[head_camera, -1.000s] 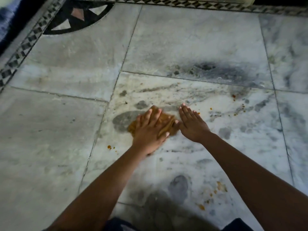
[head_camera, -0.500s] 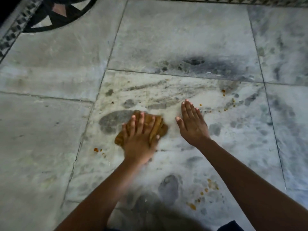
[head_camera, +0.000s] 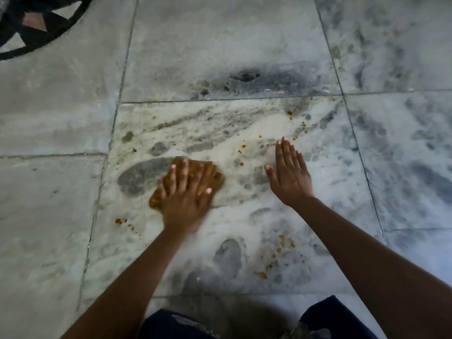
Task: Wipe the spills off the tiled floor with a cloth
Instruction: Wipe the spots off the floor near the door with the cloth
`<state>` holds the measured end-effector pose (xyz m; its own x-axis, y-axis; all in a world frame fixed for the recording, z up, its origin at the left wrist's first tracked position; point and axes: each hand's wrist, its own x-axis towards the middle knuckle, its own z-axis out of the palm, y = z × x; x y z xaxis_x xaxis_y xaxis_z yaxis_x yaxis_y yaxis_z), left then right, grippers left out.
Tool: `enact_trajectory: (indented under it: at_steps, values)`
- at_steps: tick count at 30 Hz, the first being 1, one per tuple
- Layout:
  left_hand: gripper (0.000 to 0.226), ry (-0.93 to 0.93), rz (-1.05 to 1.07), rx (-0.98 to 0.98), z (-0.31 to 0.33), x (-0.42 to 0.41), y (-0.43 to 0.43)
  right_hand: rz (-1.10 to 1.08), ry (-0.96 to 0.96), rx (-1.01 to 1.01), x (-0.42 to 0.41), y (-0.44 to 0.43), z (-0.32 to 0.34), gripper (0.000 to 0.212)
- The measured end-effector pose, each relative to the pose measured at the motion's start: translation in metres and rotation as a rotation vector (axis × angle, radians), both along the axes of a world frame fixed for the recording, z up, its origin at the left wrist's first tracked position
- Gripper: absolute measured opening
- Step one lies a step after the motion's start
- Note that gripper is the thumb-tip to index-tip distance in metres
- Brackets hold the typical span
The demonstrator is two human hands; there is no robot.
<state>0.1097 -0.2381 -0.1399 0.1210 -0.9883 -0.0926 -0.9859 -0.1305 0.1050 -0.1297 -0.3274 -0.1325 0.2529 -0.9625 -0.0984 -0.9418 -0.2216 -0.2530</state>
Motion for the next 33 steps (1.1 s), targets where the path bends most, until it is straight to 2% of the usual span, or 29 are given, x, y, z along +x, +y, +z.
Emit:
enact_trajectory:
  at_steps: [2, 4, 6, 10, 14, 17, 20, 23, 25, 28, 30, 33]
  values:
    - [0.062, -0.02, 0.129, 0.039, 0.005, 0.027, -0.013, -0.052, -0.021, -0.014, -0.009, 0.0, -0.001, 0.078]
    - [0.062, -0.011, 0.324, 0.104, 0.008, 0.042, -0.053, -0.064, 0.0, -0.045, -0.02, 0.0, -0.005, 0.075]
    - [0.061, 0.037, 0.429, 0.104, 0.01, 0.038, -0.1, -0.077, 0.013, -0.058, -0.031, 0.0, -0.01, 0.073]
    - [0.059, 0.046, 0.28, 0.07, 0.005, -0.005, -0.146, -0.132, -0.013, -0.05, -0.036, -0.001, -0.018, 0.073]
    - [0.063, 0.006, 0.048, -0.005, 0.0, -0.043, -0.092, -0.14, -0.017, -0.049, -0.037, -0.002, -0.02, 0.074]
    - [0.064, -0.005, -0.093, 0.02, 0.001, -0.029, -0.048, -0.144, -0.016, -0.057, -0.037, -0.002, -0.021, 0.073]
    - [0.065, -0.033, 0.047, 0.069, 0.006, 0.0, -0.065, -0.155, -0.022, -0.071, -0.038, -0.001, -0.021, 0.073]
    - [0.061, -0.004, 0.249, 0.085, 0.011, 0.005, -0.128, -0.147, -0.017, -0.066, -0.037, -0.002, -0.019, 0.073]
    - [0.059, 0.05, 0.282, 0.098, 0.014, -0.01, -0.168, -0.139, -0.011, -0.058, -0.037, -0.004, -0.018, 0.074]
    - [0.058, 0.05, 0.109, 0.092, 0.009, -0.054, -0.174, -0.14, -0.003, -0.056, -0.036, -0.003, -0.017, 0.075]
    - [0.06, 0.025, -0.075, 0.063, 0.007, -0.075, -0.135, -0.147, -0.013, -0.058, -0.035, -0.003, -0.017, 0.075]
    - [0.064, -0.013, -0.269, 0.043, 0.006, -0.058, -0.065, -0.158, -0.029, -0.068, -0.036, -0.002, -0.018, 0.075]
